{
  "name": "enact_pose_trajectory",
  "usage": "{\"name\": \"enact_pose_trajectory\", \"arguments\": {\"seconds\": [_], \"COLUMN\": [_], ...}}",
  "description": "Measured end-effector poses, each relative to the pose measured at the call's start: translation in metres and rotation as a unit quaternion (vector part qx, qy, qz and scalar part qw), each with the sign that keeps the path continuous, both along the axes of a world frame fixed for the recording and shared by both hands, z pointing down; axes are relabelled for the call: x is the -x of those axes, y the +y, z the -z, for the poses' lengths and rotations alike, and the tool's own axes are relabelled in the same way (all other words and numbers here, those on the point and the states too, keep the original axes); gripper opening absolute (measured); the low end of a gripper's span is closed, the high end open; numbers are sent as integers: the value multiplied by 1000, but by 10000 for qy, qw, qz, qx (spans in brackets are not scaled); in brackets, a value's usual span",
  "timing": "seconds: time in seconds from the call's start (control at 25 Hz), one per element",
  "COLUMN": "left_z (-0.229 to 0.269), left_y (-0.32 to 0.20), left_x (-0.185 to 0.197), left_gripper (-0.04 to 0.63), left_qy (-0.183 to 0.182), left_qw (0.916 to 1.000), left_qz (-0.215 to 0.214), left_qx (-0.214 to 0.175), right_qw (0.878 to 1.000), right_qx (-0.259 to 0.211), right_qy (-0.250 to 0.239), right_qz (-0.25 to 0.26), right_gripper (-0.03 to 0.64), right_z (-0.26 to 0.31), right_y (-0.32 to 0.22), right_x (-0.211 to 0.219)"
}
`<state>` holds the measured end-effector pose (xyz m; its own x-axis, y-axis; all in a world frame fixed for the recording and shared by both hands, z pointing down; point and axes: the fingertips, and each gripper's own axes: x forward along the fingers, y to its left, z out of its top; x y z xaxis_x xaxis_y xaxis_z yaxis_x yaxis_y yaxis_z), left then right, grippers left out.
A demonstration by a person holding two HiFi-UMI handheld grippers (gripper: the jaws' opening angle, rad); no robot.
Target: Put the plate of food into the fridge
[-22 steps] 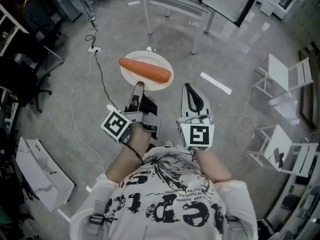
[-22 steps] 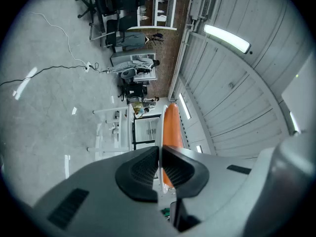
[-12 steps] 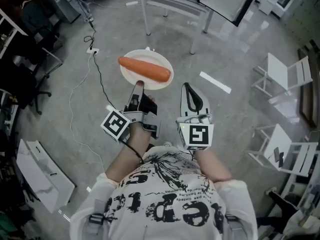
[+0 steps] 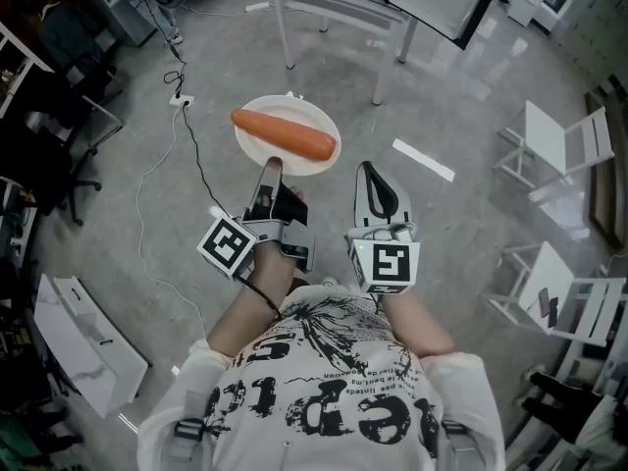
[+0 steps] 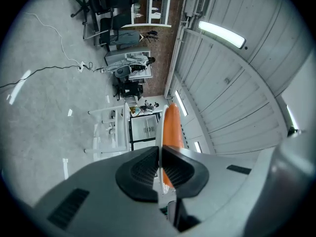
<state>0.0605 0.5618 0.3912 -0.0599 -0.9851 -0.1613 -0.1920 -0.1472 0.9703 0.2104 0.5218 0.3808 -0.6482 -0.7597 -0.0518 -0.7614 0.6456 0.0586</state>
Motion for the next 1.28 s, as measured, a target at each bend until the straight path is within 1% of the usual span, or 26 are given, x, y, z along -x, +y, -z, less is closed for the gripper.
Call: {"name": "enact_pose_trajectory", "arguments": {"seconds": [0.2, 0.32, 0.44, 0.6, 0.8, 0.92, 1.04, 1.28], "left_z": [9, 8, 4, -3, -5, 2, 10, 27], "left_y": [-9, -14, -21, -37, -70, -99, -140, -197], "left_x": [-16, -18, -13, 3, 35, 64, 99, 157], "left_gripper": [23, 23, 23, 25, 25, 25, 25, 25], "left_qy": [13, 66, 149, 136, 271, 219, 199, 93], "left_qw": [10000, 10000, 9998, 9997, 9991, 9988, 9977, 9957], "left_qz": [16, -18, -81, -196, -324, -426, -653, -918], "left_qx": [-10, 22, 47, 87, 79, 41, 34, -102], "right_qw": [9999, 9999, 9999, 9999, 10000, 9999, 9996, 9982], "right_qx": [-16, -17, 65, 90, 70, 68, 66, -77], "right_qy": [-52, -10, 40, 44, 47, 95, 85, 16], "right_qz": [90, 138, 141, 116, 18, -77, -264, -596], "right_gripper": [2, 2, 2, 2, 2, 2, 2, 2], "right_z": [9, 9, 3, 0, 1, 5, 12, 25], "right_y": [-9, -12, -18, -33, -64, -91, -128, -175], "right_x": [-12, -14, -9, 5, 34, 61, 92, 139]}}
